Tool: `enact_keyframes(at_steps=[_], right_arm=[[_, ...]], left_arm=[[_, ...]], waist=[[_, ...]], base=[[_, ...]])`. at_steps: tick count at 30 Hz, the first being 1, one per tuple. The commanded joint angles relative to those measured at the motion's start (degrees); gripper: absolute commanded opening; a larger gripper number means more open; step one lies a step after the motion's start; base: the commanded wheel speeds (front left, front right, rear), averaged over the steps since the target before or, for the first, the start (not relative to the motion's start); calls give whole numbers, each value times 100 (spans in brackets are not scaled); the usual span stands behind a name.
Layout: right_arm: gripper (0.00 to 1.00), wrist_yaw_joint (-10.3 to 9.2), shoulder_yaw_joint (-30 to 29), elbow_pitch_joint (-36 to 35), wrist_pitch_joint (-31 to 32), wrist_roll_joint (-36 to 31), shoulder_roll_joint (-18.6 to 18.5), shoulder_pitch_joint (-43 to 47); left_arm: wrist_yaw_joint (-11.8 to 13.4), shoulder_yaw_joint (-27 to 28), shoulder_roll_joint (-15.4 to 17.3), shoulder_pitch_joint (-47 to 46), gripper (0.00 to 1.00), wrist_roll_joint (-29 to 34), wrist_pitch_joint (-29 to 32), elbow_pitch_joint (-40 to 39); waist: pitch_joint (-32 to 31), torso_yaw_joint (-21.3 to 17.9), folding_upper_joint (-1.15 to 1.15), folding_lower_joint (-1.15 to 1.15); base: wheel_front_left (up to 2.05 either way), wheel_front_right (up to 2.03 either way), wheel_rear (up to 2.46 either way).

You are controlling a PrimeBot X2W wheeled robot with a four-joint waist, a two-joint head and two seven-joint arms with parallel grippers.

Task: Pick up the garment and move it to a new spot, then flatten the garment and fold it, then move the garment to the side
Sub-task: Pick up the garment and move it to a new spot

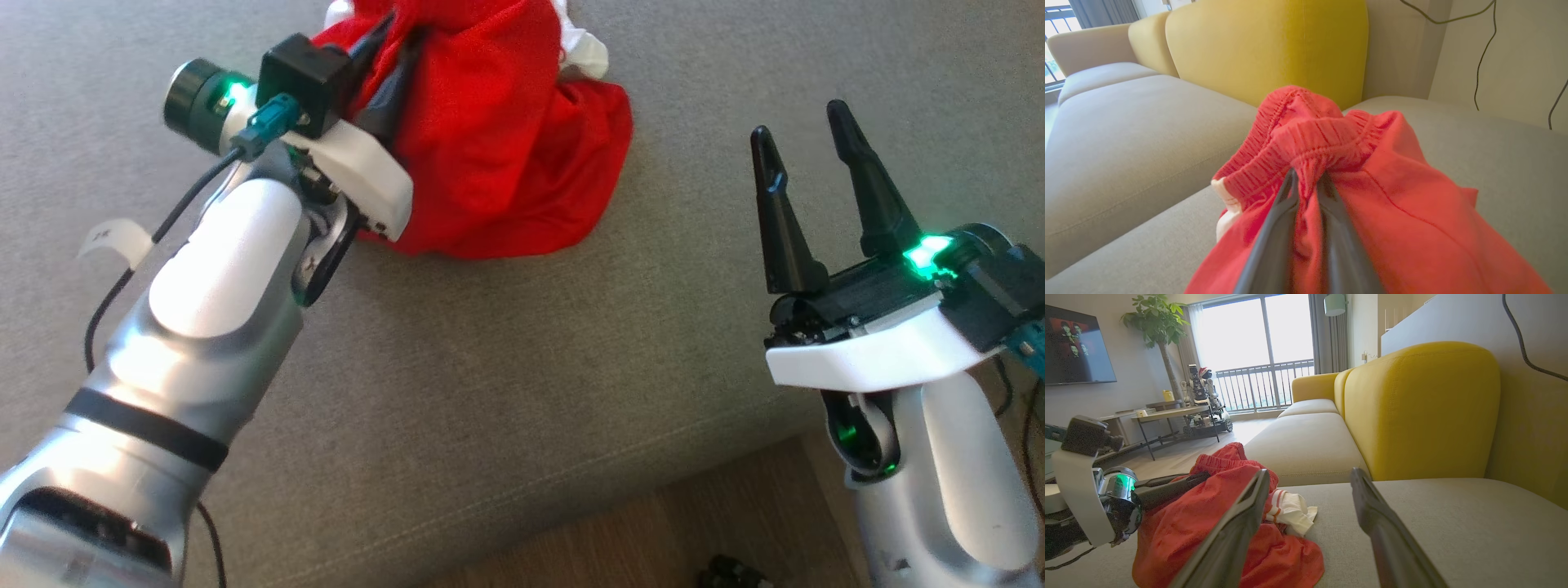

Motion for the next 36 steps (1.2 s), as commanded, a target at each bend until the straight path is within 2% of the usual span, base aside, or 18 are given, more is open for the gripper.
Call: enact_keyframes(at_steps=[1,2,3,4,6,15,20,26,36], right_arm=[[100,-1,103,-173,-36,-67,3,-72],[100,-1,106,-164,-36,-85,3,-56],[100,-1,111,-152,-36,-109,3,-35],[100,-1,112,-135,-36,-129,3,-10],[100,-1,120,-97,-36,-164,3,48],[100,-1,17,-49,-36,-285,3,305],[100,-1,-142,-66,-36,-353,3,437],[100,-1,-160,-39,-36,-397,3,455],[100,-1,-121,-63,-36,-375,3,386]], left_arm=[[60,362,57,-256,51,122,-67,-274],[87,447,33,-208,55,202,-68,-363],[108,555,-4,-137,64,248,-68,-457],[89,666,-52,-45,100,262,-69,-550],[47,897,-135,165,100,266,-69,-699],[237,1783,-336,1568,100,703,-70,-1969],[278,2204,-530,2768,100,1041,-70,-2691],[130,2429,-735,3253,100,1276,-71,-2801],[-147,2658,-918,3237,100,1575,-71,-2567]], waist=[[-94,116,0,0],[-131,157,0,0],[-178,200,0,0],[-227,240,0,0],[-333,313,0,0],[-688,537,0,0],[-756,704,0,0],[-793,863,0,0],[-676,860,0,0]], base=[[0,0,0],[0,0,0],[0,0,0],[0,0,0],[0,0,0],[0,0,0],[0,0,0],[0,0,0],[0,0,0]])
